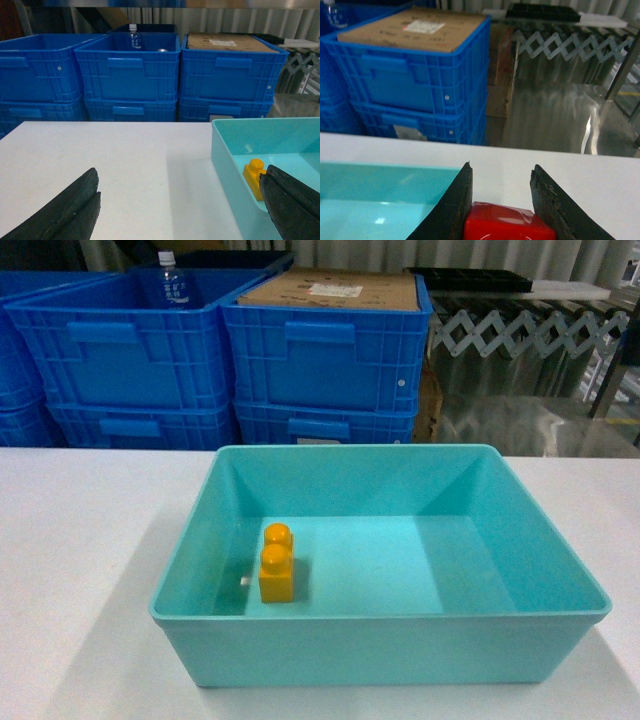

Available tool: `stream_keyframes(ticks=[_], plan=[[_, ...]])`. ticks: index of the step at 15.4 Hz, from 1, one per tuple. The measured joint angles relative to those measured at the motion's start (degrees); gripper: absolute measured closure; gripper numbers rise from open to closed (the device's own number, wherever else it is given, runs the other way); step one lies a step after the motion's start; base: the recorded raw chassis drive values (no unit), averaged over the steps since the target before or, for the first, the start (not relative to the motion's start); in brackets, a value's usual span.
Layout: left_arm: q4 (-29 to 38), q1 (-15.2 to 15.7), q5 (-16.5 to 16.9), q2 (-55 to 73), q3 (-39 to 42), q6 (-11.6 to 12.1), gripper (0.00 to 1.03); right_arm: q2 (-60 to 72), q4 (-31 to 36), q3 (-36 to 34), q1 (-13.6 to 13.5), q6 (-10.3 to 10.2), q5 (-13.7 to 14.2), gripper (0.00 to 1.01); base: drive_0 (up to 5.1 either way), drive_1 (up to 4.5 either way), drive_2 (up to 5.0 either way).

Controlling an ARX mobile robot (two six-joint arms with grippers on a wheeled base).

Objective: Pick red block from blue box to shelf

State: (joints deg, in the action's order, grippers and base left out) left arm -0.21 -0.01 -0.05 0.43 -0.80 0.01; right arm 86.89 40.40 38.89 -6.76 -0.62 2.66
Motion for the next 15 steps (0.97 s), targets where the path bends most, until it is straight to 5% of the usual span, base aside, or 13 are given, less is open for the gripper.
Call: stream_keyframes(ticks=[3, 8, 12, 15], plan=[[-0.02, 0.0, 0.02, 0.0, 0.0, 0.0, 0.05, -5.44, 10.99, -7.23, 0.33, -0.31, 6.54, 0.72, 0.0, 0.0, 0.0], [0.0, 0.0, 0.02, 0.0, 0.0, 0.0, 0.05, -6.43, 20.59, -13.77, -0.68, 4.37, 12.55, 0.72, 0.0, 0.0, 0.0], [-0.02, 0.0, 0.02, 0.0, 0.0, 0.0, 0.05, -7.21, 21.88, -16.96, -0.68, 4.11, 12.33, 0.72, 0.0, 0.0, 0.0], [-0.04, 0.0, 0.02, 0.0, 0.0, 0.0, 0.05, -13.44, 14.91, -21.22, 1.25, 2.03, 3.19, 0.72, 0.0, 0.0, 0.0]])
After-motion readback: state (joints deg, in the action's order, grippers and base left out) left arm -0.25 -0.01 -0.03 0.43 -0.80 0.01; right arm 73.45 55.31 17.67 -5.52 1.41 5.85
